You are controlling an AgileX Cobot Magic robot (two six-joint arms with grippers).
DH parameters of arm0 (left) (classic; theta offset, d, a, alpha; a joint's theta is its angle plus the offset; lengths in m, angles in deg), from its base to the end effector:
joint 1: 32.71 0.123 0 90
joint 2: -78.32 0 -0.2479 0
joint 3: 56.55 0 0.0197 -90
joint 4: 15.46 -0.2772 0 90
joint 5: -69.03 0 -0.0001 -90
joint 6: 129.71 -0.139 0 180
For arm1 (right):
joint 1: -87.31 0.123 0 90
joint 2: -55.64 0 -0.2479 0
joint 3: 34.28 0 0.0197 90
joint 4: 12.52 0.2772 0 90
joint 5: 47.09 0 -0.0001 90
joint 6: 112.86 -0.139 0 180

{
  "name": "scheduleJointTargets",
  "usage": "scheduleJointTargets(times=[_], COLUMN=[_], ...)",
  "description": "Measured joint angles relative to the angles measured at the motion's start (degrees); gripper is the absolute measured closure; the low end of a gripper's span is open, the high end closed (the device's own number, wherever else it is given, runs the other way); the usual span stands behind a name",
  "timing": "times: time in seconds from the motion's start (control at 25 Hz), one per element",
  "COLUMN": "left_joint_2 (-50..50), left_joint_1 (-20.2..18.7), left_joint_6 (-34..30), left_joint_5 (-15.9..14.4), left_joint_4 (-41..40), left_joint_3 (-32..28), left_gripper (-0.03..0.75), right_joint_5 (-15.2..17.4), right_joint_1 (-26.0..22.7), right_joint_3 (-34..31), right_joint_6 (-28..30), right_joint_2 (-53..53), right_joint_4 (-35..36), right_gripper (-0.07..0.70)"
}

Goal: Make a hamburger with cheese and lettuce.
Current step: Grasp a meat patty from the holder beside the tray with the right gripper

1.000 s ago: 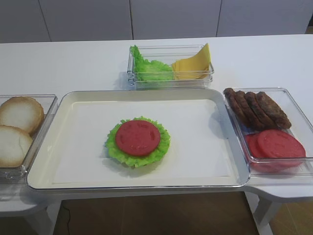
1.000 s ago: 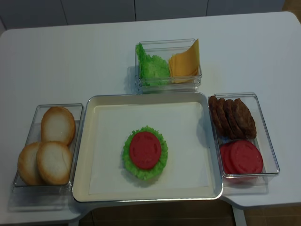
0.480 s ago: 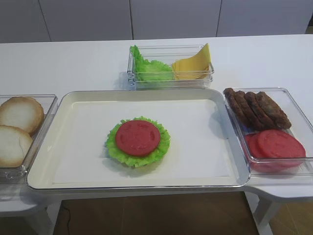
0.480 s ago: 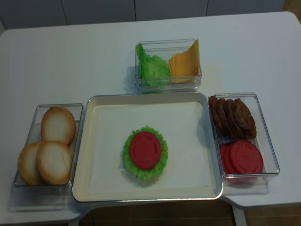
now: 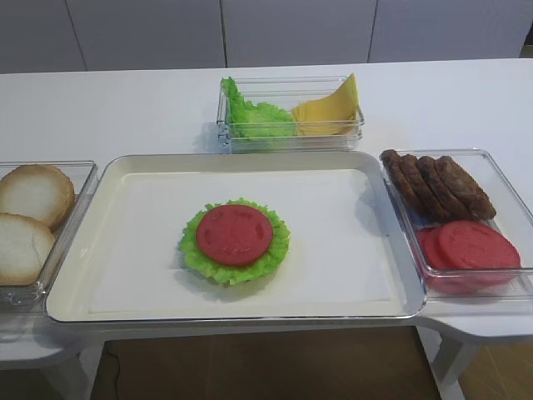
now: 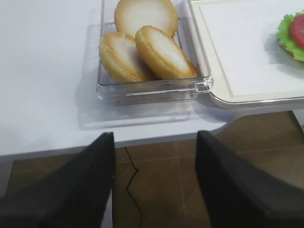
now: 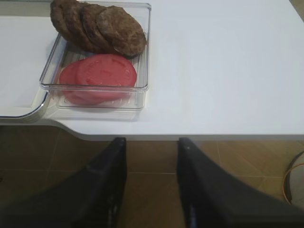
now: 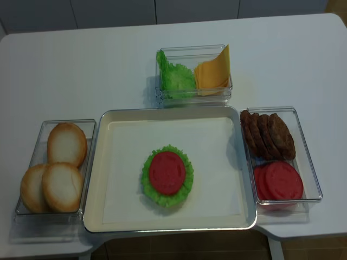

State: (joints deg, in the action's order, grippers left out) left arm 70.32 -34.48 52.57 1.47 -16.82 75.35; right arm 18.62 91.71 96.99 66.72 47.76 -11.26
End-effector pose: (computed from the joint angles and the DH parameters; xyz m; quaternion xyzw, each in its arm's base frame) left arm 0.0893 0.0003 0.2514 -0.0051 0.8815 -0.0049 0.4722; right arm 0.0920 0.0099 0.2516 -0.0313 0.8754 0.0312 0.4814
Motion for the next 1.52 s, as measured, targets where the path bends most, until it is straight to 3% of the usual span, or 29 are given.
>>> scheduleJointTargets(times=[0.2,0.4,0.52,0.96,1.28,1.52], left_joint_2=[0.0,0.0,0.0,0.0,0.0,0.0], left_joint_1=[0.0,0.0,0.0,0.0,0.0,0.0], left_joint_6=[0.0,0.0,0.0,0.0,0.0,0.0], left_joint_5=[0.0,0.0,0.0,0.0,0.0,0.0], left_joint_4=[0.0,0.0,0.0,0.0,0.0,0.0], left_joint_3=[0.0,0.0,0.0,0.0,0.0,0.0], left_gripper=[0.314,0.314,0.314,0.314,0.314,0.314], right_joint_5=[-0.1,-0.4,-0.4,-1.8,-9.7,-10.8], right_joint_1=[0.0,0.0,0.0,0.0,0.0,0.0], right_joint_3=[0.0,2.0,5.7,20.6,27.9,32.8], right_joint_6=[0.0,0.0,0.0,0.0,0.0,0.4], right_joint_2=[0.0,0.0,-1.3,-23.1,-37.4,-49.5], right_joint_4=[-0.4,2.9,5.5,5.7,8.2,12.8], right_gripper=[0.331,0.169,0.13,0.123,0.125,0.139])
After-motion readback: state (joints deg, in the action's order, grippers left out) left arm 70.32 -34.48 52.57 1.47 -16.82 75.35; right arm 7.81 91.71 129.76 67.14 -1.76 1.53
